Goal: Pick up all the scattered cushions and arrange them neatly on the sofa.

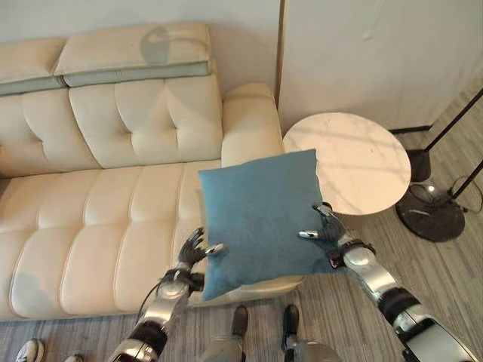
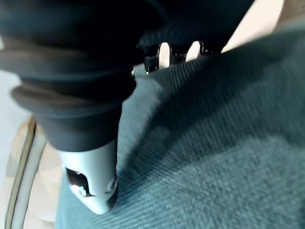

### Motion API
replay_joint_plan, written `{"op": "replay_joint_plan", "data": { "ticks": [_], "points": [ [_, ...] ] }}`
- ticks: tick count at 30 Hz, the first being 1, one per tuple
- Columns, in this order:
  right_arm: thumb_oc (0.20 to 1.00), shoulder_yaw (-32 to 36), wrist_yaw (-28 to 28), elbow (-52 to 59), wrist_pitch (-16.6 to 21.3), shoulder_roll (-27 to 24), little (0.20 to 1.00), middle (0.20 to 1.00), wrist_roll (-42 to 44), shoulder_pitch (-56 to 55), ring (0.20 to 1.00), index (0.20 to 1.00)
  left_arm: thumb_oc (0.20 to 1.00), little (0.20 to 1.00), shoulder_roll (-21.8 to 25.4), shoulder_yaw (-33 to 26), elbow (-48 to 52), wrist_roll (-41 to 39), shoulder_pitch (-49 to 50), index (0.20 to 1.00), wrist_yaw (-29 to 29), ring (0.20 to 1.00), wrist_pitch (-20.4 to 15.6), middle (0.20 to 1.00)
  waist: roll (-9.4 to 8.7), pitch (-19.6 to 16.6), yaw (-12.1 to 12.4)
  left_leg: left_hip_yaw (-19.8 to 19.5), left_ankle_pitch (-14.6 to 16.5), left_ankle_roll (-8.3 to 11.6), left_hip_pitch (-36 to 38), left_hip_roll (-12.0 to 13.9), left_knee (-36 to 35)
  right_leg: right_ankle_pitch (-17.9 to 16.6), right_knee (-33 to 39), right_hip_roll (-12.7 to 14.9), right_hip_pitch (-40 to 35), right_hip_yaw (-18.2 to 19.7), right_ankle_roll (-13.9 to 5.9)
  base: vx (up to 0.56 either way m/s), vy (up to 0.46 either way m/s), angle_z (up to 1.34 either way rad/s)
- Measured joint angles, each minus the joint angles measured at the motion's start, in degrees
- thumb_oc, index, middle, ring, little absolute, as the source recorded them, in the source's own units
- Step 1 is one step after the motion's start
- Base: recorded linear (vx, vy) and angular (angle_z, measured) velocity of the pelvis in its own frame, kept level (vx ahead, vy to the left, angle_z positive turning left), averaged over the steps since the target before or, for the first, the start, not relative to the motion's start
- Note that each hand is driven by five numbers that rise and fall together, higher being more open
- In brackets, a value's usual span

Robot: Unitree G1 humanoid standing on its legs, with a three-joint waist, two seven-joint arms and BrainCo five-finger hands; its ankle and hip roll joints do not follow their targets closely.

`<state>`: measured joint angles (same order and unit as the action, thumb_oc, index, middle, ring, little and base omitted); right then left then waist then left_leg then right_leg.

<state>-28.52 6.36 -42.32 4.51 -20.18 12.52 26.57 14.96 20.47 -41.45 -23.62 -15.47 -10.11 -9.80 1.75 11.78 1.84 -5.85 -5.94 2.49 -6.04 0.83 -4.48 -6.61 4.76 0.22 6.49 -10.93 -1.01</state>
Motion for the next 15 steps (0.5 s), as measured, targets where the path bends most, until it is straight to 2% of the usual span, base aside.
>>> {"op": "replay_joint_plan", "data": {
  "ticks": [2,4,10,14,15],
  "points": [
    [0.2,-0.3,0.7,0.2,0.0,0.1,0.2,0.2,0.5,0.0,0.2,0.2,0.2,0.2,-1.0,0.0,0.2,-1.0,-0.2,0.2,-1.7,0.2,0.0,0.2,0.1,0.1,-0.1,0.1,0.0,0.03,0.1,0.1,0.0,0.0,0.0,-0.2,-0.1,0.0,0.04,0.0,0.0,0.0],
    [0.2,-0.3,0.8,1.3,-0.1,-0.8,0.2,0.2,1.1,-0.2,0.2,0.2,0.2,0.2,0.1,-0.3,1.1,-2.8,-0.1,0.2,-2.3,0.2,0.0,0.2,0.09,0.2,-0.1,0.1,0.0,0.04,0.2,0.1,0.0,0.1,0.0,-0.3,-0.1,0.1,0.1,0.02,0.051,0.0],
    [0.2,-0.1,-0.4,14.4,-0.1,-5.4,0.2,0.2,1.1,-6.5,0.2,0.2,0.2,0.2,4.1,-0.6,13.5,-2.7,3.9,0.2,-2.4,0.2,0.0,0.2,-0.46,1.0,-0.1,0.7,0.3,-0.29,1.9,0.0,-0.1,-0.6,0.0,-0.1,-1.4,1.3,1.07,0.04,0.074,-0.05],
    [0.2,0.9,-2.3,23.7,-0.1,-7.9,0.2,0.2,1.2,-12.2,0.2,0.2,0.2,0.2,4.7,-2.9,21.6,-2.8,8.7,0.2,-2.2,0.2,-0.1,0.2,-0.62,1.2,-0.7,1.9,1.0,-1.07,4.3,-0.3,-0.1,-0.3,0.0,0.3,-3.5,2.3,0.57,0.0,0.111,-0.15],
    [0.2,3.2,-2.6,25.2,-0.1,-7.8,0.2,0.2,2.1,-13.7,0.2,0.2,0.2,0.2,5.1,-3.7,22.8,-2.8,8.8,0.2,-2.2,0.2,0.0,0.2,-0.81,1.3,-1.0,2.3,1.1,-1.17,4.4,-0.5,-0.1,-0.1,0.0,0.3,-3.5,2.8,0.16,-0.02,0.143,-0.11]
  ]
}}
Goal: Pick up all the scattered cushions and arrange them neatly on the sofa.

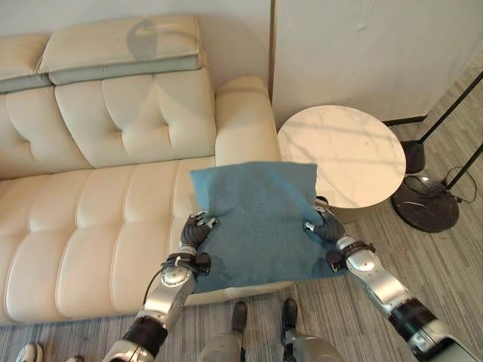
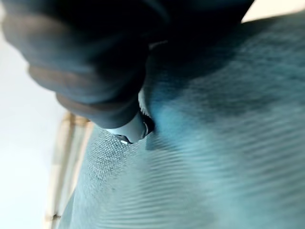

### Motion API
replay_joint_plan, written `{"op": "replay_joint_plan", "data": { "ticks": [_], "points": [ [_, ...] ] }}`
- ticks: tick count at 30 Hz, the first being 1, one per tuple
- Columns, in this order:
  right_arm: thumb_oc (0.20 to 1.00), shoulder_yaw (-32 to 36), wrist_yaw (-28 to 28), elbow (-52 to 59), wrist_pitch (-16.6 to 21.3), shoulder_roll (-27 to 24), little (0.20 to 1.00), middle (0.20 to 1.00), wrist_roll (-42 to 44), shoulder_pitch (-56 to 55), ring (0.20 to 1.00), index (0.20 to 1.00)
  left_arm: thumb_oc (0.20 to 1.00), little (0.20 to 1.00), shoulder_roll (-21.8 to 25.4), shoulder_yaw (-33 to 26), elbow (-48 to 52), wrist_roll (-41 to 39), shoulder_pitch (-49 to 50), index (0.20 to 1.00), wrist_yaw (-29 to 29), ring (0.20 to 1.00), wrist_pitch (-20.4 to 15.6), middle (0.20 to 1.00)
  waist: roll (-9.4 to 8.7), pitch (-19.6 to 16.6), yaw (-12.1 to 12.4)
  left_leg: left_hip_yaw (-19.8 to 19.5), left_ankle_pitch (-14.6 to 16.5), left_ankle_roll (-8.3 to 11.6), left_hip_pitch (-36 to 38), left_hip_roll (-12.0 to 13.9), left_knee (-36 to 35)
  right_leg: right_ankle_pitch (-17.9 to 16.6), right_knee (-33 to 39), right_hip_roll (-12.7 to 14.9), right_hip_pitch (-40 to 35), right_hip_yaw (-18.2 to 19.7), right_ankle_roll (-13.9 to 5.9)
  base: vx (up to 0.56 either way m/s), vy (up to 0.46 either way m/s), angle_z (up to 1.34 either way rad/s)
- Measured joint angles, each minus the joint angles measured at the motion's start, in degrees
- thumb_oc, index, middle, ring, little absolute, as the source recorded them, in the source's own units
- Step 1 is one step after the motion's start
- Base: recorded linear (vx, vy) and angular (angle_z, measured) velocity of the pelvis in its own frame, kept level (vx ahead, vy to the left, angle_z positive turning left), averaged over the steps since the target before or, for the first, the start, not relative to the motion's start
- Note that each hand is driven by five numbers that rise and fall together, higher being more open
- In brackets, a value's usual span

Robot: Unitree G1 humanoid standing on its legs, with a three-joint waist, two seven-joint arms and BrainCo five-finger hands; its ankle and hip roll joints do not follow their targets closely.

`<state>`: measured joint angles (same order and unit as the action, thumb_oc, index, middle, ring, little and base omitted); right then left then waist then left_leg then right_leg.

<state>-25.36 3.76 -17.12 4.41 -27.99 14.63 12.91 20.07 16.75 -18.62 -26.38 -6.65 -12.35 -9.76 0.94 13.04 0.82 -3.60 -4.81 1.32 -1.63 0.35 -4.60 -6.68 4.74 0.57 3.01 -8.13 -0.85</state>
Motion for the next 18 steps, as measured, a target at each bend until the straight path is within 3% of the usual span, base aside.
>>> {"op": "replay_joint_plan", "data": {
  "ticks": [6,8,11,12,13,14,15,16,17,18],
  "points": [
    [0.2,5.3,-1.2,9.3,0.2,0.2,0.2,0.2,0.4,-8.2,0.2,0.2,0.2,0.2,0.0,-1.8,7.6,0.0,5.0,0.2,0.2,0.2,0.0,0.2,-0.5,0.0,-0.8,3.1,0.7,-0.99,2.2,-0.4,-0.4,-0.6,0.0,0.4,-0.9,3.0,-0.77,-0.09,0.116,-0.3],
    [0.2,5.8,-1.4,10.9,0.2,0.5,0.2,0.2,1.2,-8.5,0.2,0.2,0.2,0.2,0.5,-2.3,9.7,0.3,5.0,0.2,0.2,0.2,0.0,0.2,-1.59,0.4,-1.3,6.0,0.7,-1.22,2.3,-0.5,0.0,-2.0,-1.1,0.4,0.6,5.2,-0.64,-0.23,0.049,-0.55],
    [0.2,6.0,-1.4,11.7,0.6,1.6,0.2,0.2,2.1,-8.4,0.2,0.2,0.2,0.2,0.6,-3.7,11.6,0.4,4.7,0.2,0.3,0.2,0.0,0.2,-2.56,0.8,-2.5,7.3,0.3,-2.37,1.8,-0.4,0.2,-0.9,-3.8,0.6,2.2,6.3,-2.56,-0.34,0.004,-0.27],
    [0.2,6.1,-1.3,11.7,0.7,1.3,0.2,0.2,2.3,-8.4,0.2,0.2,0.2,0.2,0.3,-4.0,12.1,0.5,4.3,0.2,0.3,0.2,-0.1,0.2,-2.06,1.1,-2.5,7.2,-0.2,-3.21,1.3,0.5,0.4,2.5,-9.2,0.3,4.4,6.7,-4.7,-0.44,-0.124,0.42],
    [0.2,6.2,-1.3,11.7,0.7,0.4,0.2,0.2,2.2,-8.4,0.2,0.2,0.2,0.2,1.3,-2.9,12.6,0.6,2.1,0.2,0.3,0.2,-0.1,0.2,-2.33,1.0,-2.4,4.8,-0.3,-3.22,-1.3,1.4,4.3,14.8,-37.7,0.8,8.2,8.4,-8.05,-0.35,-0.115,0.54],
    [0.2,6.3,-1.3,11.9,0.8,0.3,0.2,0.2,2.2,-8.3,0.2,0.2,0.2,0.2,1.8,-2.7,12.9,0.6,1.7,0.2,0.3,0.2,-0.1,0.2,-2.54,1.0,-1.8,4.1,-0.3,-3.2,-1.4,1.6,4.9,15.9,-41.3,0.9,7.3,9.1,-9.02,-0.45,-0.176,0.82],
    [0.2,6.9,-1.3,12.7,0.9,1.4,0.2,0.2,2.3,-8.0,0.2,0.2,0.2,0.2,2.0,-2.9,13.6,0.6,1.3,0.2,0.3,0.2,-0.1,0.2,-2.92,0.9,-0.4,2.6,-0.4,-3.01,-3.3,1.3,7.3,17.5,-39.3,-0.3,2.7,12.7,-10.12,-0.17,-0.071,0.39],
    [0.2,6.9,-1.1,13.7,1.1,1.4,0.2,0.2,2.3,-7.8,0.2,0.2,0.2,0.2,2.3,-3.5,14.4,0.6,1.5,0.2,0.2,0.2,-0.4,0.2,-2.91,0.9,0.6,2.4,-0.8,-2.4,-4.2,1.1,7.7,19.8,-32.8,0.0,-0.2,12.7,-9.34,-0.48,-0.155,0.51],
    [0.2,7.1,-0.7,14.9,2.3,1.9,0.2,0.2,2.4,-7.4,0.2,0.2,0.2,0.2,2.8,-4.4,15.4,0.6,1.4,0.2,0.1,0.2,-0.9,0.2,-3.24,0.8,1.4,1.5,-1.3,-1.26,-6.2,0.4,8.0,21.1,-20.7,0.2,-6.0,12.7,-4.8,-0.29,-0.086,0.41],
    [0.2,7.1,-0.7,14.8,2.6,2.1,0.2,0.2,2.4,-6.5,0.2,0.2,0.2,0.2,2.8,-5.3,15.5,0.6,1.4,0.2,0.1,0.2,-1.2,0.2,-2.73,1.0,1.6,0.8,-1.8,-0.39,-6.9,0.5,8.0,20.3,-15.9,-0.2,-8.0,12.8,-1.06,-0.44,-0.105,0.43]
  ]
}}
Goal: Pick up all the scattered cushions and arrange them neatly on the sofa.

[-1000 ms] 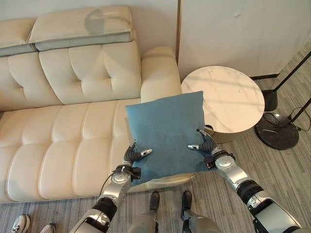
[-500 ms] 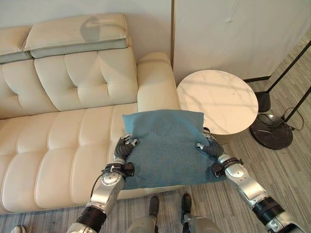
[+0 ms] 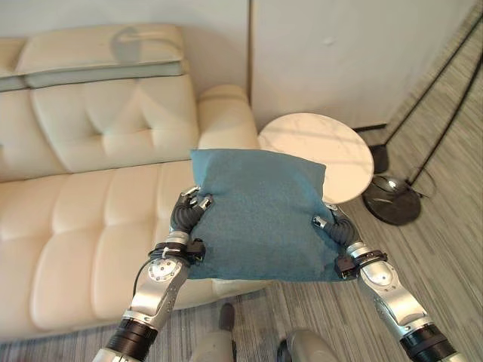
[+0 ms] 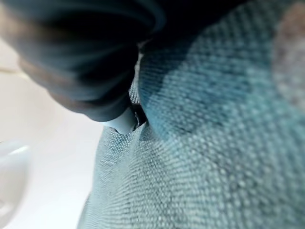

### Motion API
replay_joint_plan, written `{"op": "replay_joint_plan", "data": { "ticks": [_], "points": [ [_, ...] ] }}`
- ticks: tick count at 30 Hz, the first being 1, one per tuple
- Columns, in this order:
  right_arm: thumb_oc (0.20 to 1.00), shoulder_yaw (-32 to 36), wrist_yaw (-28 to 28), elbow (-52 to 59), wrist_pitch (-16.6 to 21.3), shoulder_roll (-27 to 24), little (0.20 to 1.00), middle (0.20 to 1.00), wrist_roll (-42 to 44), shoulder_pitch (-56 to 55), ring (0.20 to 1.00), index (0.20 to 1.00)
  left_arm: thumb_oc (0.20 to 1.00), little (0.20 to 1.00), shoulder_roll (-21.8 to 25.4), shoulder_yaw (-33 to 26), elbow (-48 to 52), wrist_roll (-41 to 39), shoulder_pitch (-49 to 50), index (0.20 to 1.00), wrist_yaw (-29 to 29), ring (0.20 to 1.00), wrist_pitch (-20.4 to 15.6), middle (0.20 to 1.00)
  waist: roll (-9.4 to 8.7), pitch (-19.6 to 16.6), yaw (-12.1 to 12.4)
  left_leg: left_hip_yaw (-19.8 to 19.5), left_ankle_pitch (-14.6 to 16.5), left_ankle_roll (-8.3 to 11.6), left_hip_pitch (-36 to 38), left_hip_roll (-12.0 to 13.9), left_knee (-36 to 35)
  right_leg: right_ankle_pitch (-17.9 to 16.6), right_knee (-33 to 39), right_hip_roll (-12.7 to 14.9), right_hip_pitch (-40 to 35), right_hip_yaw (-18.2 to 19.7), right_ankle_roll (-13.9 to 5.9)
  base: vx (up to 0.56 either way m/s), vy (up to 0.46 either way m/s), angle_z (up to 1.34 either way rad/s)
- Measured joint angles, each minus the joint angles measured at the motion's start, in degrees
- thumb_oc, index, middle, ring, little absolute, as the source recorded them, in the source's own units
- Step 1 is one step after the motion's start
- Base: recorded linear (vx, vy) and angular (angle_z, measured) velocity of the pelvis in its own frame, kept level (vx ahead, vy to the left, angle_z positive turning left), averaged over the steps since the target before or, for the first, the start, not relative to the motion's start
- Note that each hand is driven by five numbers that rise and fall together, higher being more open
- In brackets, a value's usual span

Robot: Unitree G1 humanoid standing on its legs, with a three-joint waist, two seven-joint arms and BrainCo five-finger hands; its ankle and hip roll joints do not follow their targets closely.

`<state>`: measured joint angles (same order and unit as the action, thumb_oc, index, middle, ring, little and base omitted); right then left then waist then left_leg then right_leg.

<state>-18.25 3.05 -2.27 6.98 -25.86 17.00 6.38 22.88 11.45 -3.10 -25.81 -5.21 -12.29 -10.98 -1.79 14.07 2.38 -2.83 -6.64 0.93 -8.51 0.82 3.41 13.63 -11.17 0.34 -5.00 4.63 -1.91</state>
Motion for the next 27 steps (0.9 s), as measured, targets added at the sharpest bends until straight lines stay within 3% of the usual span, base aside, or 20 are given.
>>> {"op": "replay_joint_plan", "data": {
  "ticks": [1,4,5,6,7,8,10,11,12,13,14,15,16,17,21,22,27],
  "points": [
    [0.2,0.1,0.3,0.0,0.0,-0.1,0.2,0.2,0.0,0.6,0.2,0.2,0.2,0.2,-0.6,-0.5,0.1,-0.1,0.4,0.2,-0.2,0.2,-0.1,0.2,1.47,-0.2,0.9,-0.3,-1.6,0.74,-0.9,0.7,-0.1,-1.3,1.4,-1.2,-0.1,-0.7,0.7,-0.27,-0.031,0.38],
    [0.2,-1.3,1.7,0.5,0.3,-0.6,0.2,0.2,0.0,1.0,0.2,0.2,0.2,0.2,-1.1,-0.2,2.9,-0.1,2.6,0.2,-0.2,0.2,-1.2,0.2,3.27,-0.9,2.3,-0.8,-5.4,4.09,-3.1,3.8,-2.3,-3.2,2.2,-4.7,2.5,-2.8,2.9,-0.48,0.024,0.45],
    [0.2,-1.7,2.0,0.5,0.4,-1.2,0.2,0.2,0.0,2.0,0.2,0.2,0.2,0.2,-1.4,-0.1,2.9,-0.1,2.8,0.2,-0.2,0.2,-1.5,0.2,3.47,-0.8,2.8,-2.6,-11.2,9.59,-5.6,4.7,-4.2,-3.5,-1.0,-6.1,6.3,-4.1,4.21,-0.38,0.071,0.54],
    [0.2,-1.6,2.0,0.5,0.4,-1.7,0.2,0.2,0.0,2.1,0.2,0.2,0.2,0.2,-1.2,0.1,2.7,-0.2,2.6,0.2,-0.3,0.2,-1.5,0.2,2.9,-0.6,2.5,-2.5,-11.8,11.75,-6.6,4.5,-4.4,-4.0,-1.5,-4.7,7.5,-5.5,6.49,-0.34,0.068,0.85],
    [0.2,-1.6,2.2,0.7,0.3,-2.1,0.2,0.2,-0.1,1.3,0.2,0.2,0.2,0.2,-1.2,1.3,1.5,-0.3,2.7,0.2,-0.3,0.2,-1.2,0.2,1.68,-0.5,1.9,2.6,-3.5,5.83,-7.7,3.1,1.6,-5.1,-0.8,-2.4,7.3,-8.0,6.81,-0.2,0.031,0.67],
    [0.2,-1.7,2.3,0.7,0.2,-2.2,0.2,0.2,-0.1,1.0,0.2,0.2,0.2,0.2,-0.6,2.1,1.2,-0.4,2.7,0.2,-0.3,0.2,-1.1,0.2,0.35,-0.4,1.8,5.3,0.1,3.93,-7.3,1.9,4.3,-5.6,-0.2,-0.7,7.5,-8.0,6.66,-0.27,0.046,0.8],
    [0.2,-1.4,2.3,1.9,0.2,-3.8,0.2,0.2,-0.1,1.0,0.2,0.2,0.2,0.2,-0.9,2.4,1.0,-0.5,2.2,0.2,-0.3,0.2,-1.1,0.2,-0.27,-0.3,-1.2,10.1,5.8,3.13,-3.9,1.7,8.2,-8.5,3.5,2.3,7.0,-11.2,5.71,-0.17,0.064,0.78],
    [0.2,-1.4,2.3,2.5,0.2,-4.1,0.2,0.2,-0.1,0.9,0.2,0.2,0.2,0.2,-1.0,2.4,1.0,-0.6,2.1,0.2,-0.3,0.2,-1.1,0.2,-0.1,-0.4,-2.0,10.9,6.3,3.3,-2.5,1.5,7.8,-8.9,4.1,2.7,6.9,-11.5,5.24,-0.09,0.162,0.83],
    [0.2,-0.8,2.4,3.7,0.3,-4.8,0.2,0.2,0.0,0.2,0.2,0.2,0.2,0.2,-1.7,2.6,0.7,-0.6,2.0,0.2,-0.3,0.2,-1.0,0.2,-0.39,-0.2,-3.8,13.1,9.2,3.45,2.6,3.2,6.7,-9.9,4.9,4.0,6.6,-13.8,4.54,-0.05,0.136,0.8],
    [0.2,0.0,2.4,4.6,0.3,-5.0,0.2,0.2,0.0,-0.8,0.2,0.2,0.2,0.2,-2.0,3.1,0.5,-0.6,1.4,0.2,-0.3,0.2,-1.0,0.2,-0.43,-0.2,-4.7,15.0,9.9,4.41,4.7,4.2,6.3,-10.1,5.1,4.8,6.2,-15.7,4.26,-0.04,0.161,1.35],
    [0.2,2.5,2.5,6.2,0.3,-5.5,0.2,0.2,0.0,-3.8,0.2,0.2,0.2,0.2,-2.6,4.8,-0.5,-0.6,-0.8,0.2,-0.2,0.2,-1.0,0.2,-0.1,-0.3,-6.8,21.0,10.1,5.07,8.0,6.1,2.9,-10.5,5.9,5.9,4.9,-19.3,3.53,-0.02,0.113,1.35],
    [0.2,3.7,2.6,6.7,0.4,-6.0,0.2,0.2,0.0,-4.7,0.2,0.2,0.2,0.2,-3.2,5.7,-0.4,-0.6,-1.6,0.2,-0.1,0.2,-1.0,0.2,0.32,-0.5,-7.4,22.0,9.6,4.7,9.9,6.7,-0.1,-10.7,5.7,6.2,5.0,-20.3,2.9,0.0,0.173,1.24],
    [0.2,4.2,2.6,7.1,0.4,-6.7,0.2,0.2,0.1,-5.0,0.2,0.2,0.2,0.2,-3.7,6.4,0.1,-0.6,-1.7,0.2,-0.1,0.2,-1.0,0.2,1.35,-1.1,-7.7,22.7,5.6,3.55,11.1,7.5,-1.9,-11.0,6.0,5.9,5.2,-21.0,2.14,0.02,0.163,0.68],
    [0.2,5.4,2.6,7.1,0.5,-6.4,0.2,0.2,0.2,-5.0,0.2,0.2,0.2,0.2,-4.1,6.6,0.5,-0.6,-2.1,0.2,-0.1,0.2,-1.0,0.2,2.86,-1.4,-7.8,21.4,4.8,4.04,11.9,7.6,-4.3,-11.9,6.7,5.7,5.3,-22.2,0.44,0.04,0.164,0.51],
    [0.2,4.5,2.6,7.1,0.5,-3.2,0.2,0.2,1.1,-5.5,0.2,0.2,0.2,0.2,-2.3,5.8,0.5,-0.6,-1.7,0.2,-0.1,0.2,-0.9,0.2,1.58,-2.0,-6.4,19.0,4.7,3.75,12.0,3.7,-4.8,-14.1,8.2,9.1,4.1,-21.9,-2.53,0.02,0.202,0.29],
    [0.2,3.6,2.6,7.1,0.5,-2.8,0.2,0.2,1.2,-5.2,0.2,0.2,0.2,0.2,-1.5,5.5,0.5,-0.6,-1.6,0.2,-0.1,0.2,-0.9,0.2,1.57,-2.0,-5.6,18.9,5.3,2.89,12.1,3.0,-5.0,-14.8,9.6,9.4,3.4,-21.7,-3.13,0.03,0.195,0.14],
    [0.2,2.0,2.3,7.0,0.4,-0.9,0.2,0.2,2.2,-4.7,0.2,0.2,0.2,0.2,0.4,4.0,0.5,-0.5,-0.6,0.2,-0.1,0.2,-0.8,0.2,0.48,-2.7,-3.0,18.8,6.0,1.6,12.0,2.1,-5.4,-16.5,11.2,9.5,3.0,-20.3,-3.7,0.05,0.2,-0.01]
  ]
}}
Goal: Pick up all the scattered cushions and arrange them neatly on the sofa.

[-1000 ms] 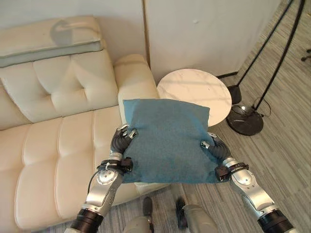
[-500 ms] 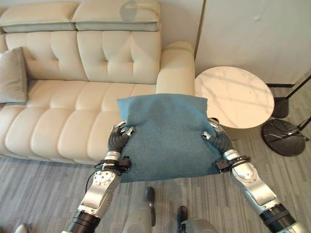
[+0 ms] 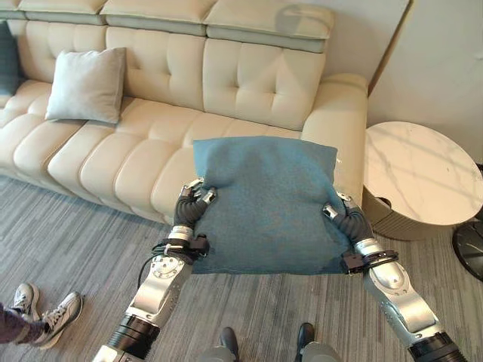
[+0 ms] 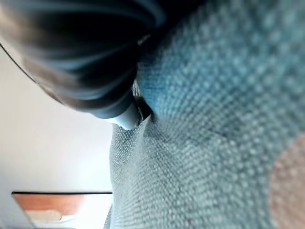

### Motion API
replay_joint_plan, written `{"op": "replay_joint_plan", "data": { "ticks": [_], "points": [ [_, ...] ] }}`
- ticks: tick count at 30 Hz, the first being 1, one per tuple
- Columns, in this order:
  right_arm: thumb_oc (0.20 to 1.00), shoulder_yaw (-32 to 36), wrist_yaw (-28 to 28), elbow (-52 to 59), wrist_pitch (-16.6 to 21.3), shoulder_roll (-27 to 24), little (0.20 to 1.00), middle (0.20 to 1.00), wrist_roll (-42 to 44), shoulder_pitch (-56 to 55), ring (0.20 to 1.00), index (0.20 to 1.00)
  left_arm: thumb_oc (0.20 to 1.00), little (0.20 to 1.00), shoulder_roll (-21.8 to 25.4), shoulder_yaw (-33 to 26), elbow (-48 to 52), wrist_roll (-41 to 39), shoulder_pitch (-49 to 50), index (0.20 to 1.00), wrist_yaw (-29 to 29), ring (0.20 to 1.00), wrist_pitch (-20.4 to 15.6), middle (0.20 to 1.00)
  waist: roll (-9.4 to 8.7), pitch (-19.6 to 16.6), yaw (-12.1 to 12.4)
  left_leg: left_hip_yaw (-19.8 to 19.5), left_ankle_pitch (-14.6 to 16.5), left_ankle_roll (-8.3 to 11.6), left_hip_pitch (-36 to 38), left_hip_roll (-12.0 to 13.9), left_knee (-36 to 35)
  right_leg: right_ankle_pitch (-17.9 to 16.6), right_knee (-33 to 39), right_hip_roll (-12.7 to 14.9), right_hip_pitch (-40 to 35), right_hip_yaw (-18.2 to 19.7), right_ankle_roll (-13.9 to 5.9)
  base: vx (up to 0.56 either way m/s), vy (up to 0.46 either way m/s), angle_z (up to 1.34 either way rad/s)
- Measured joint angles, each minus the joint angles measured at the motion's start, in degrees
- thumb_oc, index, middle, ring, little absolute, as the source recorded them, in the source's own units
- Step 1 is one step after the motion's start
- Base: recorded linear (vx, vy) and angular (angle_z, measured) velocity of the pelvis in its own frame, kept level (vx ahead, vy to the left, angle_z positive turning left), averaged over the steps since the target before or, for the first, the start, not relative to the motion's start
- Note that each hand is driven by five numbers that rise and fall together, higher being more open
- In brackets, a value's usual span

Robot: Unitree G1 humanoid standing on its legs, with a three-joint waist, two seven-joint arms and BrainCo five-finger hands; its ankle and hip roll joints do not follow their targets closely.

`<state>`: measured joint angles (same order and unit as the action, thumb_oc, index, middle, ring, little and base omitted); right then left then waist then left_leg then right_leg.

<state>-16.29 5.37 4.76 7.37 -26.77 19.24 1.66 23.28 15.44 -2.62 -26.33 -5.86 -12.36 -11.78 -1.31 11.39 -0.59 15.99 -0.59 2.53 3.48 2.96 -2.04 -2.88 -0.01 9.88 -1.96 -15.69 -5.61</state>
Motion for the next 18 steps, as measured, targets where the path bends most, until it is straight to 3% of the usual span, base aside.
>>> {"op": "replay_joint_plan", "data": {
  "ticks": [3,8,9,10,12,13,15,16,17,18],
  "points": [
    [0.2,-0.6,0.0,-0.1,0.0,0.2,0.2,0.2,0.0,-0.1,0.2,0.2,0.2,0.2,0.3,0.0,0.0,0.0,1.4,0.2,0.0,0.2,0.0,0.2,-0.76,-0.6,-0.2,-0.4,-0.1,-0.77,-0.2,-0.4,-0.3,-0.1,-1.5,0.5,0.6,-0.1,-0.12,0.06,0.282,0.05],
    [0.2,-0.9,-0.2,-0.2,0.0,0.0,0.2,0.2,1.1,-0.4,0.2,0.2,0.2,0.2,0.1,0.2,-1.1,0.0,1.4,0.2,0.5,0.2,0.5,0.2,-0.92,-0.7,-1.3,-3.5,-0.1,-2.73,-2.4,-1.6,1.2,1.6,-14.5,3.5,6.5,1.3,-1.07,0.11,0.154,0.32],
    [0.2,-1.0,-0.4,-0.2,0.0,-0.3,0.2,0.2,1.2,-0.9,0.2,0.2,0.2,0.2,-0.7,0.2,-2.1,0.0,1.2,0.2,0.9,0.2,0.5,0.2,-0.33,-0.3,-2.5,-6.8,0.1,-4.65,-2.2,-2.2,1.5,2.1,-23.5,4.3,10.4,4.2,-0.67,0.3,0.15,0.93],
    [0.2,-1.0,-0.6,-0.2,0.0,0.1,0.2,0.2,2.0,-1.9,0.2,0.2,0.2,0.2,-0.5,0.4,-2.6,0.1,1.3,0.2,1.3,0.2,0.5,0.2,0.4,-0.2,-3.7,-8.9,-0.1,-5.22,-3.0,-1.6,1.7,6.6,-26.2,2.8,13.6,9.1,-2.59,0.24,0.099,1.08],
    [0.2,-1.1,-0.9,-0.2,0.0,0.4,0.2,0.2,3.1,-2.4,0.2,0.2,0.2,0.2,0.9,0.5,-2.6,0.2,1.1,0.2,1.7,0.2,0.5,0.2,-0.59,0.0,-4.2,-11.1,-0.3,-6.14,-4.0,-2.3,1.7,7.6,-21.4,1.3,16.4,9.4,-3.05,0.27,0.068,0.88],
    [0.2,-1.1,-1.1,-0.3,0.0,0.3,0.2,0.2,3.5,-2.5,0.2,0.2,0.2,0.2,1.1,0.6,-3.0,0.2,1.2,0.2,1.7,0.2,0.5,0.2,-0.64,0.3,-4.1,-12.7,-0.4,-6.25,-4.5,-2.5,2.3,7.4,-19.3,-0.6,18.4,9.6,-2.81,0.19,0.041,0.85],
    [0.2,-1.0,-1.3,-0.3,0.0,0.5,0.2,0.2,4.4,-2.6,0.2,0.2,0.2,0.2,1.3,1.0,-3.0,0.2,1.1,0.2,1.9,0.2,0.5,0.2,-0.56,1.1,-4.7,-14.4,0.0,-5.73,-6.2,-2.6,3.3,7.1,-15.1,-3.1,19.7,9.1,-3.17,0.4,0.021,0.97],
    [0.2,-0.8,-1.9,-0.5,0.1,0.9,0.2,0.2,4.5,-3.0,0.2,0.2,0.2,0.2,1.7,1.1,-3.2,0.2,1.5,0.2,2.2,0.2,0.5,0.2,-2.95,1.2,-4.9,-15.1,1.0,-4.41,-5.8,-4.5,3.2,6.5,-13.9,-2.4,20.2,9.7,-2.36,0.66,0.017,0.93],
    [0.2,-0.3,-2.4,-0.8,0.1,1.0,0.2,0.2,4.5,-3.3,0.2,0.2,0.2,0.2,1.1,1.2,-3.6,0.2,1.6,0.2,2.2,0.2,0.5,0.2,-2.69,1.4,-5.4,-16.2,1.0,-4.33,-5.8,-4.6,3.5,5.2,-14.5,-2.2,19.7,9.3,-2.55,0.4,0.001,0.82],
    [0.2,0.0,-2.6,-1.9,0.1,1.7,0.2,0.2,4.6,-3.5,0.2,0.2,0.2,0.2,0.9,1.2,-3.6,0.3,2.2,0.2,2.5,0.2,0.6,0.2,-3.37,1.4,-5.7,-17.0,2.9,-3.47,-6.0,-6.4,6.0,5.0,-14.4,-0.5,19.9,8.0,-2.66,0.3,-0.02,0.45]
  ]
}}
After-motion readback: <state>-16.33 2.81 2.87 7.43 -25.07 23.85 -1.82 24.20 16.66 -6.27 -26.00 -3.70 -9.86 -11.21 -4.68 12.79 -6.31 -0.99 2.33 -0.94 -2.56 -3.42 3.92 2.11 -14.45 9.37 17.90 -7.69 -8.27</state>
